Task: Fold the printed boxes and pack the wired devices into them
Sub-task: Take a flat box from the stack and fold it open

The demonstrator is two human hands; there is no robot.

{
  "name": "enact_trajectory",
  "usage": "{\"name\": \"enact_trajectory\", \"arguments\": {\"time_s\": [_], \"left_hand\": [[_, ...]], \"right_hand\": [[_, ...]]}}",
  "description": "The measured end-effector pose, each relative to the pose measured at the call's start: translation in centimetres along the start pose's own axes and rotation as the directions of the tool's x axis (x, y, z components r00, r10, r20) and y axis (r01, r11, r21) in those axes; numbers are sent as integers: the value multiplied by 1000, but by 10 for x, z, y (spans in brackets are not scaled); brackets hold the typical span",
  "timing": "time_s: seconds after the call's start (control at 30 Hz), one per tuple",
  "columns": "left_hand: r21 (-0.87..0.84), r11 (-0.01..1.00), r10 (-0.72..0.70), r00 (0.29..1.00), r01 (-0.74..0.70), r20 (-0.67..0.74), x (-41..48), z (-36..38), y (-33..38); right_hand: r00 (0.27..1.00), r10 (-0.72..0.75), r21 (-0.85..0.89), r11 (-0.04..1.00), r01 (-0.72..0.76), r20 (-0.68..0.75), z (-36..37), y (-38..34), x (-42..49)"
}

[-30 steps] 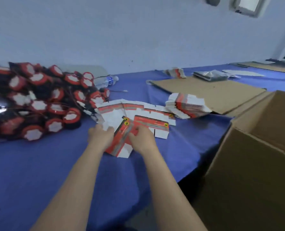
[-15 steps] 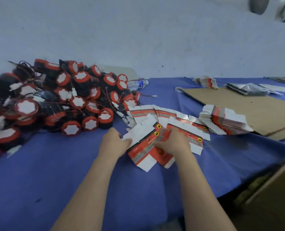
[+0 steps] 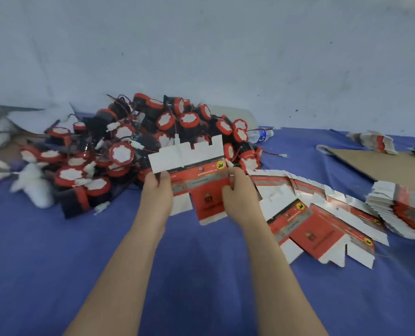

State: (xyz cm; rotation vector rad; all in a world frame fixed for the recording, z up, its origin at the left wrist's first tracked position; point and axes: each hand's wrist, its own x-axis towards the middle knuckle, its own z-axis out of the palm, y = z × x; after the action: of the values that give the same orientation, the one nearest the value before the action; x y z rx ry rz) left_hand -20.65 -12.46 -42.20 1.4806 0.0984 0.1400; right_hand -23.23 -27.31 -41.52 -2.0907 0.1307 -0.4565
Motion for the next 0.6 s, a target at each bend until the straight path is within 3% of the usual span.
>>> {"name": "enact_trajectory", "arguments": {"time_s": [0.23,0.6], "left_hand": [[27,998,58,982,-54,-183,6,-21,-11],[-69,988,106,937,-137,-333,2,-19,-19]], "right_hand": [[1000,-22,316,948,28,-22,73,-5,-17],[987,-117,225,964,139,-107,86,0,-32]]}}
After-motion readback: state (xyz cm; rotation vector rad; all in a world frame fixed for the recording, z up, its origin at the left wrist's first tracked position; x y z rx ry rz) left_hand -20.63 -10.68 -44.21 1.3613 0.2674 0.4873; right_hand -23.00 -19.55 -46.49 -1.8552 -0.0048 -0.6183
